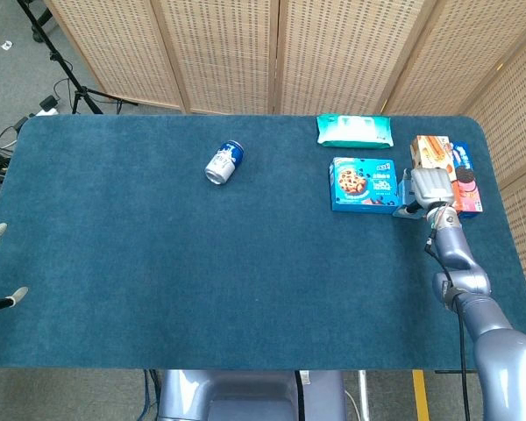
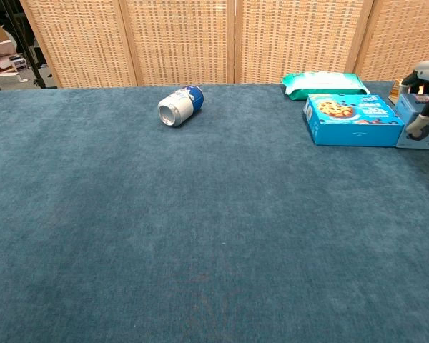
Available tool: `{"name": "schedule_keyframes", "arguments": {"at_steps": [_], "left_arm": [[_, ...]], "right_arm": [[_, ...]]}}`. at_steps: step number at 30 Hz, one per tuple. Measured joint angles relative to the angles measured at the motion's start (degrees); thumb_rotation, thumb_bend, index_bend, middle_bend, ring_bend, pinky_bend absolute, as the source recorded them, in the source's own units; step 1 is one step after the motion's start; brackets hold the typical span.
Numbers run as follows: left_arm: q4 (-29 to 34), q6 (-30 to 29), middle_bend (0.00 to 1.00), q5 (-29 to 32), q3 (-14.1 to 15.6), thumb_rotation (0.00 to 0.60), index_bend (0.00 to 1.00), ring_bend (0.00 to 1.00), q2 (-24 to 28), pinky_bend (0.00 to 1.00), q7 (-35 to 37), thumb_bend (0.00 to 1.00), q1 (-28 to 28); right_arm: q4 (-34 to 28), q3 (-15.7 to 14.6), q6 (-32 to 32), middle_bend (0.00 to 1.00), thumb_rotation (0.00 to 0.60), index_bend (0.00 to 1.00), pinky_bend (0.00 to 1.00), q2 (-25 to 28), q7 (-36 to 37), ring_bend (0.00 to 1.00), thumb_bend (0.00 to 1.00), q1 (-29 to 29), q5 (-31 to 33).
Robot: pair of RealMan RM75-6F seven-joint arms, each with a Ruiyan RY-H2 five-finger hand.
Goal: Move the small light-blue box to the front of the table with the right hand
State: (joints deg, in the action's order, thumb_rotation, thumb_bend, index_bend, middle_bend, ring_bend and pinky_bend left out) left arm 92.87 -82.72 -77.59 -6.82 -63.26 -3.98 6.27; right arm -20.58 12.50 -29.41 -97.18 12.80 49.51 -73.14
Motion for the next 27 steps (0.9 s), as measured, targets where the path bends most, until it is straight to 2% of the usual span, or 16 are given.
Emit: {"name": "schedule_keyframes", "arguments": {"at_steps": [6,12,16,20,27], "left_arm": [[0.2,0.0,0.0,-0.6,0.5,0.6,0.0,0.0,0.3,0.0,0.3,0.0,-0.1],[0.6,-0.3,0.0,-1.9,1.1,0.6,0.0,0.0,0.6,0.0,0.7,0.0,-0.2],[1.1,-1.0,0.0,-3.5,1.8,0.6,0.0,0.0,1.0,0.0,1.2,0.0,-0.6],[1.5,-1.9,0.0,-5.2,2.6,0.6,0.0,0.0,1.3,0.0,1.6,0.0,-1.0],[1.7,-3.9,0.0,-8.6,4.0,0.6,0.0,0.0,1.6,0.0,2.4,0.0,-1.9]], "right_arm": [[1.4,-1.7,-8.9,0.51,0.6,0.42,0.32,-0.1,5.0,0.45,0.25,-0.7,-3.7],[-6.4,-3.2,-17.5,0.51,0.6,0.42,0.32,5.6,8.5,0.45,0.26,-3.0,-6.7],[-17.6,-4.3,-21.0,0.51,0.6,0.42,0.33,12.0,8.1,0.45,0.28,-5.3,-8.1],[-33.2,-5.7,-24.6,0.51,0.6,0.42,0.33,19.6,4.6,0.45,0.39,-8.4,-9.3],[-54.2,-9.7,-28.9,0.51,0.6,0.42,0.34,30.1,-4.4,0.45,0.41,-13.9,-11.6]]}}
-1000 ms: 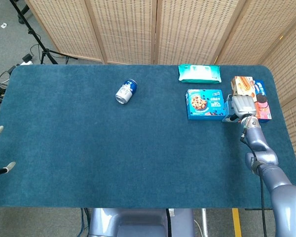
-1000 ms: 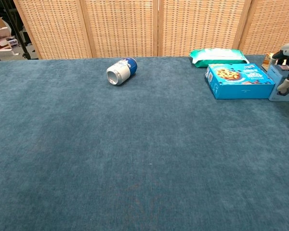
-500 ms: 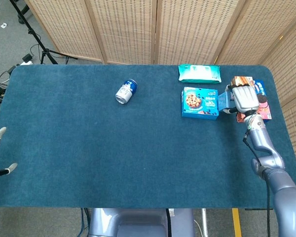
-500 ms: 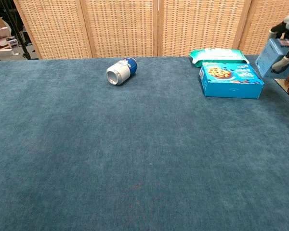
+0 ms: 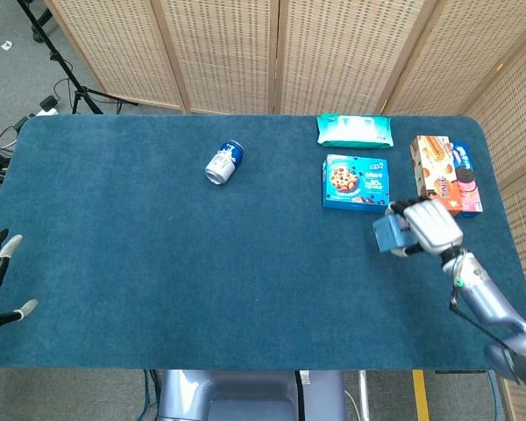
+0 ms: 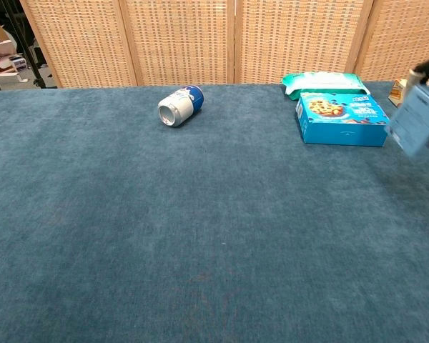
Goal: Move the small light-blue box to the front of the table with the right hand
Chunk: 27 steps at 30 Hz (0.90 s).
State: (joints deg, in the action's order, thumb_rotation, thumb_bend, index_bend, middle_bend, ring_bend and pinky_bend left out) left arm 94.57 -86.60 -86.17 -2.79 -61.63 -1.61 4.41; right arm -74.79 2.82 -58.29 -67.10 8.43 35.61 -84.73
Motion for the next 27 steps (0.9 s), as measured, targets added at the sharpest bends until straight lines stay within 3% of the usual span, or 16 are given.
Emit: {"name": "schedule_keyframes", "arguments": {"at_steps": [7,12,17,19,20,21,23,24,27], "left_arm": [[-0.1,-2.2,0.0,-2.3,0.8,0.6,0.0,0.0,0.4,0.0,1.4,0.0,-0.8],[-0.3,-2.5,0.0,-2.5,0.7,0.6,0.0,0.0,0.6,0.0,2.2,0.0,-1.0],[-0.3,-2.1,0.0,-2.2,0.7,0.6,0.0,0.0,0.6,0.0,2.1,0.0,-0.8],[-0.3,-2.0,0.0,-2.1,0.6,0.6,0.0,0.0,0.6,0.0,2.1,0.0,-0.8],[-0.3,-2.0,0.0,-2.1,0.6,0.6,0.0,0.0,0.6,0.0,2.2,0.0,-0.8],[-0.3,-1.9,0.0,-2.0,0.6,0.6,0.0,0.0,0.6,0.0,2.2,0.0,-0.8],[-0.3,-1.8,0.0,-1.8,0.6,0.6,0.0,0.0,0.6,0.0,2.2,0.0,-0.8],[-0.3,-1.8,0.0,-1.8,0.5,0.6,0.0,0.0,0.6,0.0,2.2,0.0,-0.8],[-0.3,-1.8,0.0,-1.7,0.4,0.6,0.0,0.0,0.6,0.0,2.2,0.0,-0.8]], "right_arm": [[-12.1,-4.2,2.5,0.51,0.6,0.44,0.34,6.6,-3.5,0.45,0.55,-1.9,-2.0],[-18.2,-5.4,13.7,0.53,0.6,0.46,0.34,12.2,-1.2,0.46,0.64,1.5,-0.9],[-22.7,-5.7,29.2,0.53,0.6,0.46,0.34,16.5,1.5,0.46,0.64,7.3,2.5],[-23.7,-5.6,35.3,0.47,0.6,0.46,0.34,17.4,2.9,0.41,0.58,9.9,4.5],[-24.0,-5.6,37.6,0.36,0.6,0.4,0.33,17.6,3.5,0.31,0.49,11.0,5.4],[-24.2,-5.5,39.6,0.21,0.6,0.28,0.29,17.8,4.2,0.17,0.34,12.1,6.4],[-24.2,-5.2,42.6,0.02,0.6,0.07,0.18,17.7,5.7,0.02,0.09,14.2,8.8],[-24.2,-5.0,43.0,0.0,0.6,0.01,0.13,17.5,6.2,0.0,0.01,14.7,9.4],[-23.9,-4.4,42.4,0.0,0.6,0.0,0.08,16.6,6.7,0.0,0.0,14.5,9.9]]}}
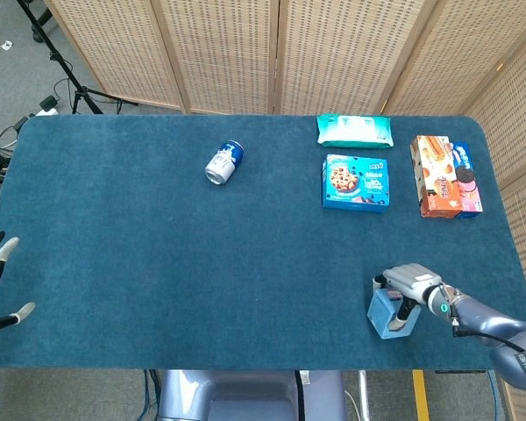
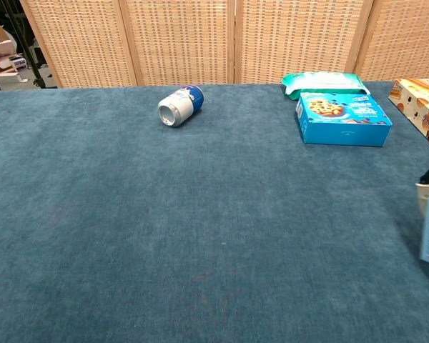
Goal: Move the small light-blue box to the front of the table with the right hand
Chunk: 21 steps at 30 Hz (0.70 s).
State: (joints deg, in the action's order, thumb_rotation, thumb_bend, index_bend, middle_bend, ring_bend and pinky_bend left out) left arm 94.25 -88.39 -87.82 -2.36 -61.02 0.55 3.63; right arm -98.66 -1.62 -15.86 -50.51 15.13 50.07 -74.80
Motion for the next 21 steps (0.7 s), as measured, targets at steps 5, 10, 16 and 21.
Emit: {"name": "schedule_keyframes", "arguments": {"at_steps": [5,10,16,21], "left_arm": [[0.0,0.2,0.0,0.1,0.0,0.6,0.0,0.0,-0.1,0.0,-0.2,0.0,0.1],[0.1,0.2,0.0,-0.2,0.1,0.6,0.0,0.0,-0.3,0.0,-0.7,0.0,0.1],[0.2,-0.2,0.0,-0.3,0.2,0.6,0.0,0.0,-0.3,0.0,-0.6,0.0,-0.1],[0.2,-0.4,0.0,-0.6,0.3,0.6,0.0,0.0,-0.3,0.0,-0.7,0.0,-0.2]], "right_arm": [[0.4,1.5,-7.2,0.0,0.6,0.0,0.07,-1.1,0.8,0.0,0.0,-2.6,-0.4],[1.2,2.5,-16.8,0.0,0.6,0.0,0.07,-2.5,0.4,0.0,0.0,-6.3,-3.0],[1.7,1.8,-24.9,0.0,0.6,0.0,0.07,-3.1,-0.7,0.0,0.0,-10.7,-8.9],[3.5,-0.5,-28.0,0.0,0.6,0.0,0.07,-4.7,-2.2,0.0,0.0,-13.5,-12.6]]}}
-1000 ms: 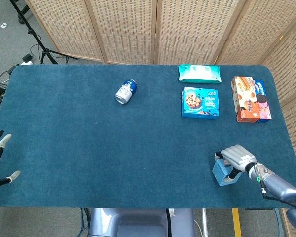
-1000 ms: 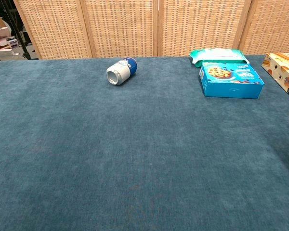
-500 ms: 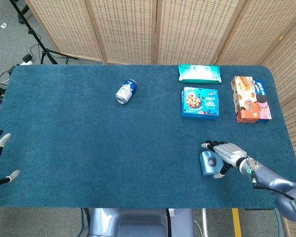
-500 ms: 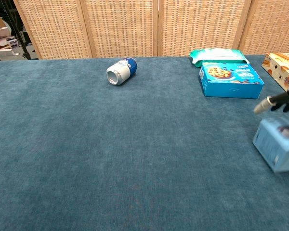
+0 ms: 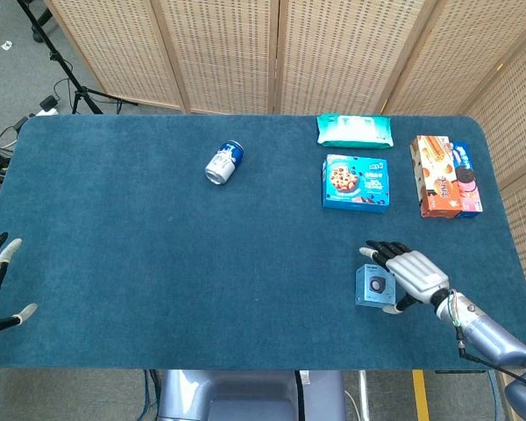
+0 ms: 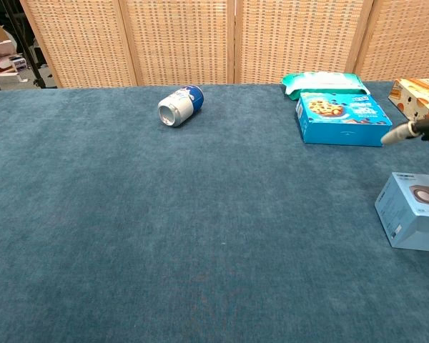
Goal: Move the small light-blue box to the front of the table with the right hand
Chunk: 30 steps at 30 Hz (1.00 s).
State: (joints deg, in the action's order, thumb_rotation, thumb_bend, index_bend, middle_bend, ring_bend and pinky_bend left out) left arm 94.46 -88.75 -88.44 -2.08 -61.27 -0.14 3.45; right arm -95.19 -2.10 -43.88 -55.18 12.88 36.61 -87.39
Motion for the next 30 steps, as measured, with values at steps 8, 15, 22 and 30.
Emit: {"name": "schedule_keyframes", "arguments": {"at_steps": [8,15,22,30], "left_arm": [[0.0,0.0,0.0,-0.2,0.1,0.6,0.0,0.0,0.0,0.0,0.2,0.0,0.0],[0.0,-0.3,0.0,-0.2,0.0,0.6,0.0,0.0,0.2,0.0,0.6,0.0,-0.2],[0.0,-0.1,0.0,-0.1,-0.1,0.6,0.0,0.0,0.1,0.0,0.5,0.0,-0.1],[0.1,-0.1,0.0,-0.2,0.0,0.6,0.0,0.0,0.2,0.0,0.5,0.0,-0.1]], "right_arm": [[2.4,-0.9,-5.1,0.0,0.6,0.0,0.07,-5.9,-6.6,0.0,0.0,-4.5,2.2],[8.0,0.5,-9.2,0.12,0.6,0.05,0.28,-12.4,-12.1,0.18,0.0,-6.8,4.9],[12.0,1.3,-14.0,0.49,0.6,0.37,0.47,-16.3,-11.8,0.51,0.16,-8.6,3.8],[11.2,1.3,-16.1,0.53,0.6,0.44,0.48,-15.6,-7.1,0.51,0.36,-9.0,0.9]]}}
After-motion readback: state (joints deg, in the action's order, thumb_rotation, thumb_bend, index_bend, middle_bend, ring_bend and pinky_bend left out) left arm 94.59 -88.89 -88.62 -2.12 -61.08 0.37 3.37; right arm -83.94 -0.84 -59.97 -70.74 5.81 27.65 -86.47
